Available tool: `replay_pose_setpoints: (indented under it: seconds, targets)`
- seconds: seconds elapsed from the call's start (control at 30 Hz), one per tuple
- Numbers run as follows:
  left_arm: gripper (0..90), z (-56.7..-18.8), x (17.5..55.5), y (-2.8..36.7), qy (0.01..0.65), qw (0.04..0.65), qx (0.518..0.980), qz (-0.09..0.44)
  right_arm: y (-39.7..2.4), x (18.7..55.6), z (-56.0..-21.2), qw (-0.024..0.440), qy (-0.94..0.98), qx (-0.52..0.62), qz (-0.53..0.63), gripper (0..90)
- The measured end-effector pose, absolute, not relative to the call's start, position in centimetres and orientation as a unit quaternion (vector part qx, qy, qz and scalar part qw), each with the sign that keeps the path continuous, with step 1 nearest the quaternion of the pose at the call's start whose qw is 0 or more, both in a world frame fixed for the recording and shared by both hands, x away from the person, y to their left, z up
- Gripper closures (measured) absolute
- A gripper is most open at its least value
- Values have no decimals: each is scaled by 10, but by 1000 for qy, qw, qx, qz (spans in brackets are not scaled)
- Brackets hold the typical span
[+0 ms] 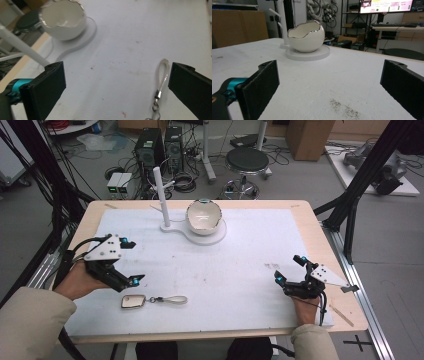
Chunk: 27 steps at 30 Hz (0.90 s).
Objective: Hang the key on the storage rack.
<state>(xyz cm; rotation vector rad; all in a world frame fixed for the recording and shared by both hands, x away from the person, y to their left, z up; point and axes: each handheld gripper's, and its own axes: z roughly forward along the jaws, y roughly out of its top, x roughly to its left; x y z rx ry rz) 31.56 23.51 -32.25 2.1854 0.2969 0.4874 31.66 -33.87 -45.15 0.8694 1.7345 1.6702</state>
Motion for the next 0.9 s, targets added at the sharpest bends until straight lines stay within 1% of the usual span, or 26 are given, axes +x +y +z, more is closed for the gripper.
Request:
replay_pose_setpoints:
  seconds: [0.07,0.1,0.2,0.33,0.53,0.9]
  targets:
    - [17,-326,318,224,96,399,895,173,-339,317,-452,286,649,325,625,12]
    - [17,-326,318,224,96,399,895,173,-339,317,-452,286,649,325,625,12]
    - [17,-332,320,214,90,380,910,141,-339,317,-452,287,649,325,625,12]
    - [17,-344,322,200,76,338,931,118,-338,316,-452,284,649,327,626,12]
    - [17,-358,323,184,55,294,949,102,-339,316,-452,285,649,327,625,12]
    - [17,-378,323,165,34,228,970,82,-339,316,-452,285,649,327,625,12]
